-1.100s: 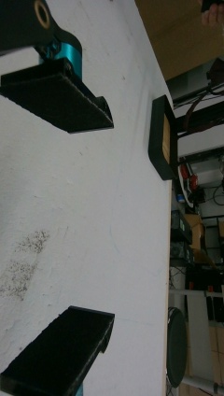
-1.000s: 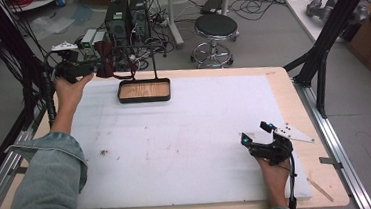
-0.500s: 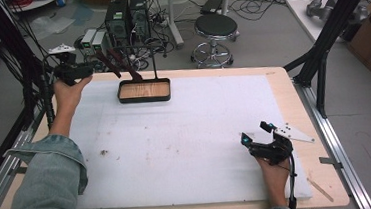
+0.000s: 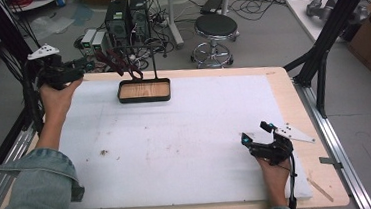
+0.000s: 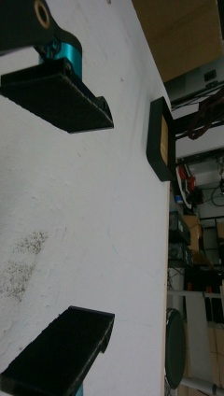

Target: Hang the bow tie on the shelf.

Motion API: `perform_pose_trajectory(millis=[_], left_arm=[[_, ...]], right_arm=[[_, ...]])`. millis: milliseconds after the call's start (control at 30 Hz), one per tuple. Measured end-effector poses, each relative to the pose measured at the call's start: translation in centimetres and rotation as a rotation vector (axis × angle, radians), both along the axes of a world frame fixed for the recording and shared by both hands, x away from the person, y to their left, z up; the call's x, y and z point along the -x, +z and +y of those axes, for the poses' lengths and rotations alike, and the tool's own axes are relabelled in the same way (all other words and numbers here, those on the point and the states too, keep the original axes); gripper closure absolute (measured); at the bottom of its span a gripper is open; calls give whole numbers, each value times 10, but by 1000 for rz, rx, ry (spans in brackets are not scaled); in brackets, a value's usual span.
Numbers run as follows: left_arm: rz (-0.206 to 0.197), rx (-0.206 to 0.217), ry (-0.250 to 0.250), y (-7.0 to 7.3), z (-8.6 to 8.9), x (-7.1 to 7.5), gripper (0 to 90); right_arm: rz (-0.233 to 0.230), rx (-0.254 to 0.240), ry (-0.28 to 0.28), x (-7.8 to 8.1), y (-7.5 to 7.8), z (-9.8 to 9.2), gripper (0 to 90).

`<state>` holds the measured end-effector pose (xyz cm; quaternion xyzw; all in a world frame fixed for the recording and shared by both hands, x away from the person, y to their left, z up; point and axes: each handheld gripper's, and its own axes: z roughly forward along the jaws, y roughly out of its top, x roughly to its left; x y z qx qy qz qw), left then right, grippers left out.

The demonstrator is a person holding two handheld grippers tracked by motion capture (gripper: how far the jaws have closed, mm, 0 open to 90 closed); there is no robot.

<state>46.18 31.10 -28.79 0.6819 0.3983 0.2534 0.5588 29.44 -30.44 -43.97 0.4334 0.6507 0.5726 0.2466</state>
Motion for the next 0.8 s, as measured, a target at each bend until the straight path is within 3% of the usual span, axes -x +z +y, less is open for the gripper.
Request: perform_pose_trajectory(millis=[267, 433, 800], left_arm=[[-67, 27, 0, 14, 9, 35, 514], [-95, 23, -12, 17, 10, 52, 490], [-158, -13, -27, 17, 12, 105, 419]], right_arm=[[2, 0, -4, 0, 0, 0, 63], [3, 0, -8, 0, 0, 0, 63], [7, 5, -13, 1, 0, 0, 63]])
